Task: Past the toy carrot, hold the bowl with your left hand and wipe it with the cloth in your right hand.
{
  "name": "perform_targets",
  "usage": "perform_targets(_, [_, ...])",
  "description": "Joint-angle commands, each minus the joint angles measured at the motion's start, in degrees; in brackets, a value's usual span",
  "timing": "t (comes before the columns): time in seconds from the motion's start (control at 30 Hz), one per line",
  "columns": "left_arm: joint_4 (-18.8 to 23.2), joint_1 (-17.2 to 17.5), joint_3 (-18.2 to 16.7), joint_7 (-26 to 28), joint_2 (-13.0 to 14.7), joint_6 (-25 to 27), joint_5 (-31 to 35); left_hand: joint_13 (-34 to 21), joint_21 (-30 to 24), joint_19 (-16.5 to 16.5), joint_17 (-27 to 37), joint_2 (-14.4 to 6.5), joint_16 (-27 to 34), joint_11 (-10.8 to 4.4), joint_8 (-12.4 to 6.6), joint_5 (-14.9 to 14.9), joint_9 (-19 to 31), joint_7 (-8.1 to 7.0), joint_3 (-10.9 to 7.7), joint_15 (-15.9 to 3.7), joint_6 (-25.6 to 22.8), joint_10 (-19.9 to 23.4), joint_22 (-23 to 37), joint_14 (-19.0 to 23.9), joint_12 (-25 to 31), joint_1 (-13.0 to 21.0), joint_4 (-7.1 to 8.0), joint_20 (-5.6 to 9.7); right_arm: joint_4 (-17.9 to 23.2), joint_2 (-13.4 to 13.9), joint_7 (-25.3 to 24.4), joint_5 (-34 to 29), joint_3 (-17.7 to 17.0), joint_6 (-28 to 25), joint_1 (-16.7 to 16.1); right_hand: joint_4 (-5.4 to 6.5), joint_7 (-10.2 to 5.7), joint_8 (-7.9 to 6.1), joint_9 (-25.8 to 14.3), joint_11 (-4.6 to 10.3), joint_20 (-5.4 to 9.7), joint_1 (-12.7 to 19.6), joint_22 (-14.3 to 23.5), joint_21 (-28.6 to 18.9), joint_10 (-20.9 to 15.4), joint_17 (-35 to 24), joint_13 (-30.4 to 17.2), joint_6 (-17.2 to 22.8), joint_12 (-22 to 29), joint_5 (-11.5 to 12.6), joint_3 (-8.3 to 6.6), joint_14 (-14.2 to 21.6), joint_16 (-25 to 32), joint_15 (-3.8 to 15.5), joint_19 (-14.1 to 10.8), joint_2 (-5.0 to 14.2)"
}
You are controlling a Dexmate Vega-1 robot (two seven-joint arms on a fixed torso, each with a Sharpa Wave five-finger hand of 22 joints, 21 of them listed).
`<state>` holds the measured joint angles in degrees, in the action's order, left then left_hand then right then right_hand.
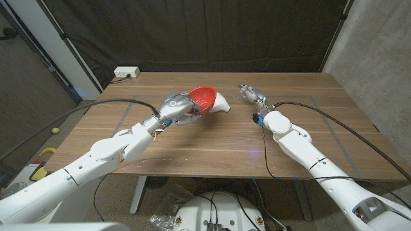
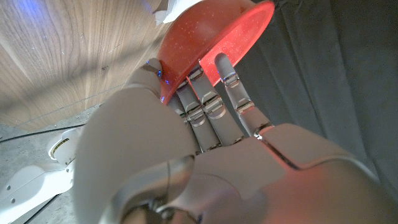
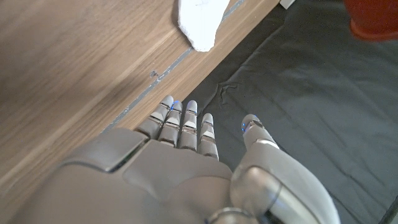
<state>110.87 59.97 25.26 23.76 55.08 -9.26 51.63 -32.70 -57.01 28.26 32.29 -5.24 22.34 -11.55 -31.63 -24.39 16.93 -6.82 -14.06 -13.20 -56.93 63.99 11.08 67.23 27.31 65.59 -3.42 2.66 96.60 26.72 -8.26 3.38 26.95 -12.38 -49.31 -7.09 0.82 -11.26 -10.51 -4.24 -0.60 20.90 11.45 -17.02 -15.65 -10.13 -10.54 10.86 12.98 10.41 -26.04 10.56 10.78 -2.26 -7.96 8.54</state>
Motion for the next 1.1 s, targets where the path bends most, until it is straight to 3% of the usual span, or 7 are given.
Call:
perform_targets(0.03, [3.1, -0.1, -2.4, -10.1, 1.1, -2.0, -8.6, -0.7, -0.3, 0.1, 0.6, 0.3, 0.2, -0.26, -0.62, -0.6, 0.4, 2.93, -0.1, -0.16, -3.2, 0.3, 0.2, 0.5, 0.4, 0.1, 0.17, 3.2, -0.3, 1.4, 3.9, -7.9, 6.4, -5.7, 6.0, -0.5, -0.28, -0.31, -0.2, 0.29, 0.35, 1.0, 0.2, -0.2, -0.1, -0.1, -0.2, 0.3, 0.0, 0.0, -0.11, -0.3, -0.2, 0.32, 0.1, -0.12])
perform_targets(0.3, [4.8, 0.2, -3.7, -14.8, 1.9, -2.6, -12.6, -1.8, -0.6, 0.1, 1.6, 0.4, 0.2, -0.23, -0.86, -1.5, 0.8, 3.33, -0.08, -0.15, -3.3, 0.2, 0.3, 0.6, 0.7, 0.3, 0.32, 3.18, -1.7, 1.2, 6.9, -13.7, 11.2, -7.3, 10.2, -0.82, -0.38, 0.02, -0.2, 0.32, 0.2, 1.7, 0.2, 0.1, -0.1, -0.1, -0.2, -0.4, 0.0, -0.2, 0.08, -1.5, -0.5, 0.38, 0.8, -0.41])
perform_targets(0.37, [5.4, 0.3, -4.1, -15.9, 2.2, -2.5, -13.2, -2.0, -0.6, 0.1, 1.8, 0.4, 0.2, -0.22, -0.91, -1.7, 0.9, 3.35, -0.07, -0.14, -3.3, 0.2, 0.3, 0.6, 0.7, 0.3, 0.34, 3.03, -2.4, 1.0, 7.6, -14.8, 12.2, -7.2, 11.1, -0.91, -0.42, 0.12, -0.3, 2.48, 0.32, 2.4, 0.2, 0.1, 2.3, -0.3, -0.2, -0.7, -0.9, -0.3, 0.55, -1.8, -0.3, 0.47, 0.7, -0.62])
perform_targets(0.4, [5.9, 0.5, -4.4, -17.1, 2.4, -2.6, -14.4, -2.1, -0.7, 0.1, 1.9, 0.4, 0.2, -0.21, -0.98, -1.9, 0.9, 3.38, -0.06, -0.14, -3.4, 0.2, 0.3, 0.6, 0.8, 0.3, 0.35, 3.08, -3.2, 0.6, 8.3, -15.8, 13.2, -7.2, 12.2, -0.92, -0.42, 0.18, -0.3, 2.71, 0.3, 2.4, 0.2, 0.2, 2.6, -0.3, -0.2, -0.8, -1.0, -0.3, 0.62, -2.0, -0.4, 0.5, 0.7, -0.68])
perform_targets(0.83, [8.6, 1.3, -6.5, -24.2, 4.5, -2.1, -21.1, -3.5, -1.2, 0.2, 3.2, 0.6, 0.4, -0.16, -1.19, -2.9, 1.5, 3.32, 0.02, -0.12, -3.3, 0.1, 0.4, 0.9, 1.0, 0.6, 0.51, 3.04, -8.0, -2.5, 11.2, -25.0, 19.8, -7.6, 18.0, -1.67, -0.27, 0.3, -0.3, 3.14, 0.93, 3.7, 0.1, 0.2, 3.4, -0.2, -0.2, -1.7, -1.2, 0.0, 1.13, -2.8, -0.5, 1.43, 0.4, -1.69])
perform_targets(1.1, [9.5, 1.5, -6.7, -26.8, 5.4, -1.5, -22.5, -4.3, -1.5, 0.0, 4.0, 0.7, 0.3, -0.13, -1.32, -3.4, 1.8, 3.45, 0.07, -0.09, -3.2, 0.0, 0.4, 0.8, 1.1, 0.7, 0.63, 2.97, -9.3, -4.5, 10.7, -31.3, 22.5, -10.3, 19.4, -2.05, -0.13, -0.26, -0.3, 3.23, 1.44, 5.9, 0.2, -1.4, 2.4, -0.4, -0.2, -0.9, -0.8, 0.6, 2.07, 1.4, 0.9, 2.94, -3.5, -2.74])
